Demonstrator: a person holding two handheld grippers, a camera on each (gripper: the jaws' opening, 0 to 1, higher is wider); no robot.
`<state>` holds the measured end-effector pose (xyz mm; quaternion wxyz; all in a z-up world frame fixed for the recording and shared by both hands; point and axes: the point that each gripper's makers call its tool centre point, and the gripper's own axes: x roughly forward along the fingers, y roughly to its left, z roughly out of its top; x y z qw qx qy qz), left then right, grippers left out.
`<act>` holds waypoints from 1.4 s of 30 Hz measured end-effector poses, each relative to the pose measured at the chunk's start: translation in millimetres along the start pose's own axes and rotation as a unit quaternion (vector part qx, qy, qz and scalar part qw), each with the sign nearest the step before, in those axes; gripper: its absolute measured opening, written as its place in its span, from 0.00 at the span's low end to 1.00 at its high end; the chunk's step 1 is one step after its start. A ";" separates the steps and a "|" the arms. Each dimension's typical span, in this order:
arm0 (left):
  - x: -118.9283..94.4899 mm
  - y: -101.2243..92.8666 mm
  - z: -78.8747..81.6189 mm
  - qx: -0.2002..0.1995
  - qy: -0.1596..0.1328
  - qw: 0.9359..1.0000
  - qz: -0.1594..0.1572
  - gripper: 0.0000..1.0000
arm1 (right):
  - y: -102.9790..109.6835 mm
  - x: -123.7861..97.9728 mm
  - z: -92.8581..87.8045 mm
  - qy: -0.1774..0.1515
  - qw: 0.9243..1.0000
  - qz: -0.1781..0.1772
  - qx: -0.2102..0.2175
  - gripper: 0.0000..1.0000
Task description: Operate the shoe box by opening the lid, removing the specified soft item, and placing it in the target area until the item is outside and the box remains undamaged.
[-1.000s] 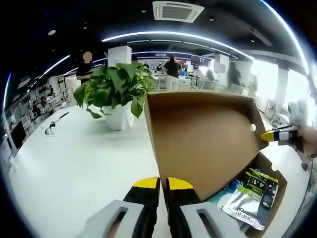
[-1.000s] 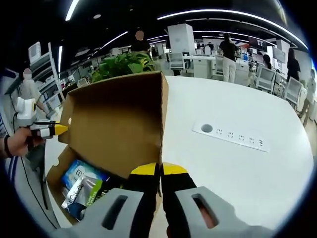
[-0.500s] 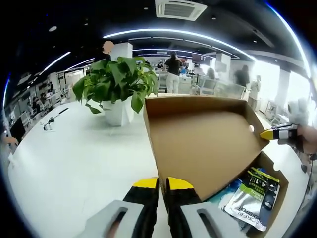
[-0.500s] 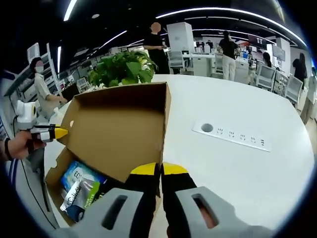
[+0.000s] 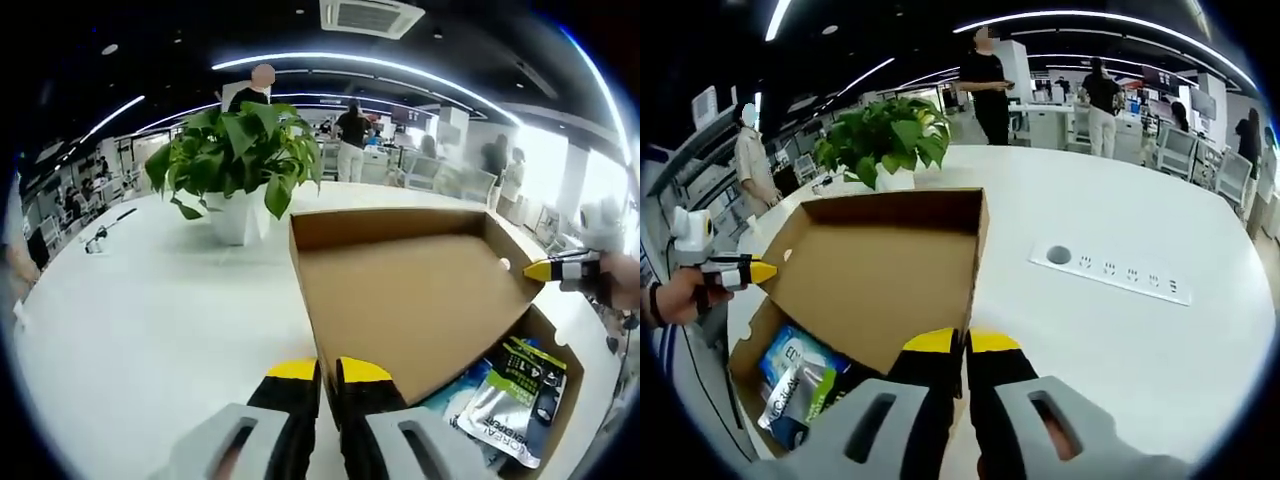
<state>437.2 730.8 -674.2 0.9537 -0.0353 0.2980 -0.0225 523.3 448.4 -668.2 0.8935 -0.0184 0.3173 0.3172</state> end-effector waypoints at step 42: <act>18.1 -2.2 -23.2 -0.040 0.036 0.999 -0.005 0.09 | -7.6 19.9 -13.2 0.028 0.999 -0.003 0.029 0.04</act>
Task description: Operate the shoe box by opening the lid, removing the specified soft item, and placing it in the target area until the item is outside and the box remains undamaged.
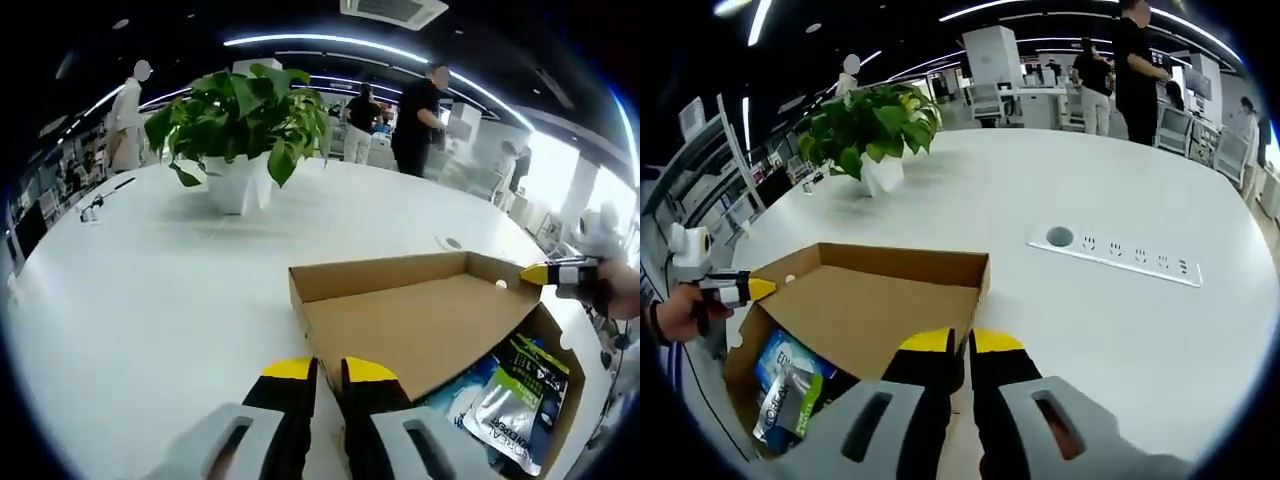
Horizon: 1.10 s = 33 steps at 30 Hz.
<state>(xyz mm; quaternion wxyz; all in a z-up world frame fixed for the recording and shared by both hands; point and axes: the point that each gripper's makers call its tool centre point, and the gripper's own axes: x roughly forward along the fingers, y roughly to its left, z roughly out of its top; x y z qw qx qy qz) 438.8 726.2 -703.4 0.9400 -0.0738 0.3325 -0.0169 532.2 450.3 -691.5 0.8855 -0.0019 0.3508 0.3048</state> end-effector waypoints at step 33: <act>-12.7 -1.3 1.1 0.002 -0.008 1.000 -0.005 0.12 | -7.5 -19.0 -1.7 0.012 1.000 0.001 0.001 0.11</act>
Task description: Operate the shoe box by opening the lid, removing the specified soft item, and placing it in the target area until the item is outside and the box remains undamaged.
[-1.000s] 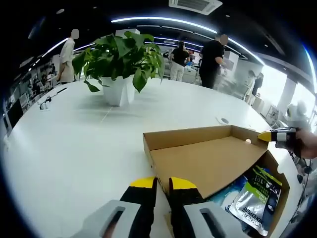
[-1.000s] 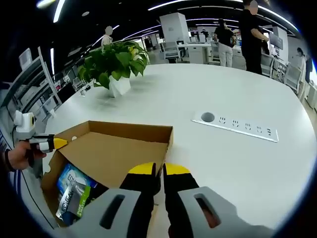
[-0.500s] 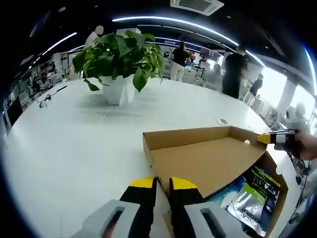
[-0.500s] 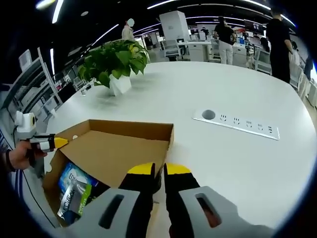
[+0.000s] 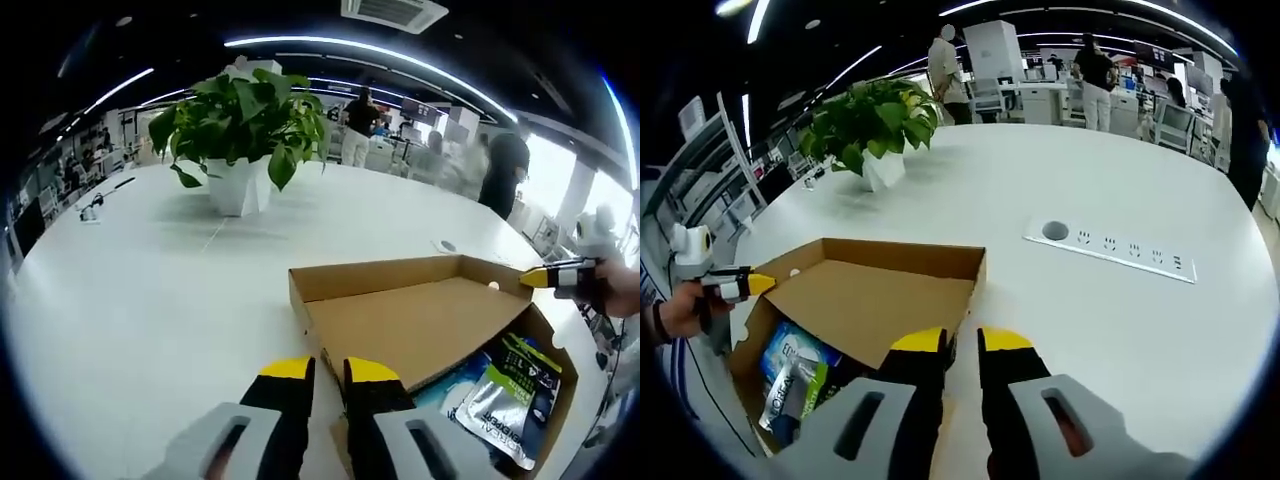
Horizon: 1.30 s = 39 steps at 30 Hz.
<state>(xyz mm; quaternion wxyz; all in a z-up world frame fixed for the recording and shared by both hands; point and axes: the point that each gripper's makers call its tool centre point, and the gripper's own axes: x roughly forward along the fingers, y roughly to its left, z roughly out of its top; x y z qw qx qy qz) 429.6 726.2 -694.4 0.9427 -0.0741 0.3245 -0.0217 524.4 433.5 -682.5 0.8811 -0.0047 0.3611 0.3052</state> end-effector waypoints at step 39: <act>-66.6 0.1 -15.9 -0.017 -0.017 1.000 0.008 0.21 | 8.2 -61.6 -24.1 -0.018 1.000 -0.009 -0.007 0.14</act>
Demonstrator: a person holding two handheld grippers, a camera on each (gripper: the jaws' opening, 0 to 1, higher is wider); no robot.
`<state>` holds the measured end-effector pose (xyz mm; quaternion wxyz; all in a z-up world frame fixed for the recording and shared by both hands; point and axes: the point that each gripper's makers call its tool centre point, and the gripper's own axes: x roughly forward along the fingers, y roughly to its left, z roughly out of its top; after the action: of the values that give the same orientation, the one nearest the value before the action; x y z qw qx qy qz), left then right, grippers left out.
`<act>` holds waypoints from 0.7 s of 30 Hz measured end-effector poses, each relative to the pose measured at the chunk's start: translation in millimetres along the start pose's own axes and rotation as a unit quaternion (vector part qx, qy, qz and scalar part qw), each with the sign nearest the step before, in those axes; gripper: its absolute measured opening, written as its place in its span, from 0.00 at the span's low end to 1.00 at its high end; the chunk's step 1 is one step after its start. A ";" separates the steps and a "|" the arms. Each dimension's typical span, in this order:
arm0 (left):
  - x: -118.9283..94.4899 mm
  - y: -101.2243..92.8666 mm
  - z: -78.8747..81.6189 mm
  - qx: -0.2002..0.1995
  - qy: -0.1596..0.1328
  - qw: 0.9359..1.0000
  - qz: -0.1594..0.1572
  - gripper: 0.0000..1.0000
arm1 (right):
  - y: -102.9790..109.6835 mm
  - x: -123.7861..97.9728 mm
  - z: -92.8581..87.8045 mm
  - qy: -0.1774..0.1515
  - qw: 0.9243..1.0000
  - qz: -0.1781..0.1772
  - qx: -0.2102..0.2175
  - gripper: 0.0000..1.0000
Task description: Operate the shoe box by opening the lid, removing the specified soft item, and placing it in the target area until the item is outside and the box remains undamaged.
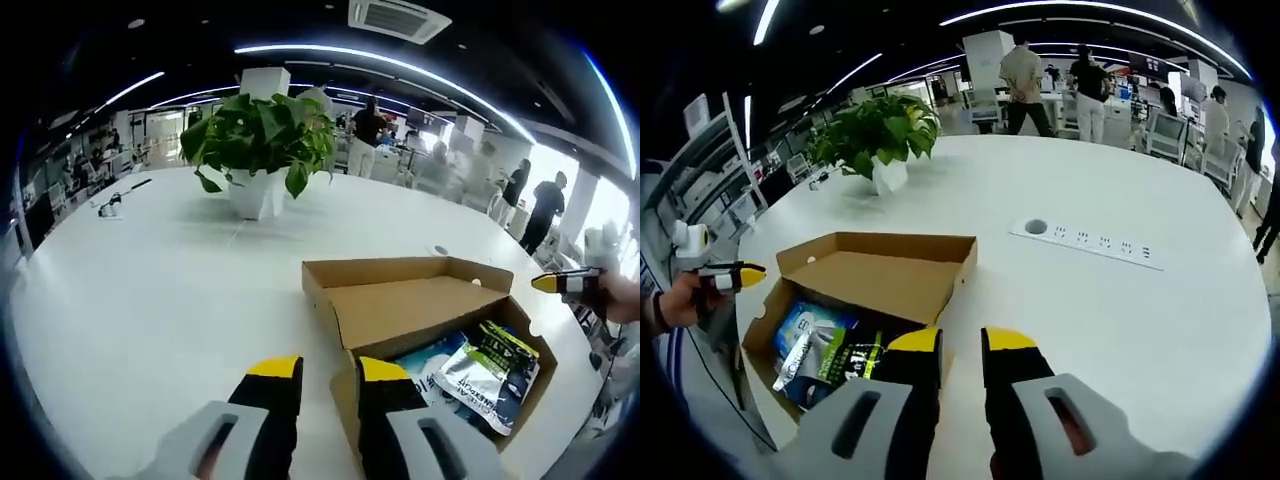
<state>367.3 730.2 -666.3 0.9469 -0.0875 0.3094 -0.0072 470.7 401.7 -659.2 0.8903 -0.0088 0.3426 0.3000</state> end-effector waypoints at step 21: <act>-19.4 -42.8 -10.2 0.001 -0.003 1.000 -0.030 0.21 | -2.9 -30.4 -20.4 -0.008 1.000 0.006 -0.002 0.16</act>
<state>347.4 687.8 -655.7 0.9472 -0.0962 0.3040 -0.0353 442.2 378.8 -656.7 0.8912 -0.0060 0.3353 0.3055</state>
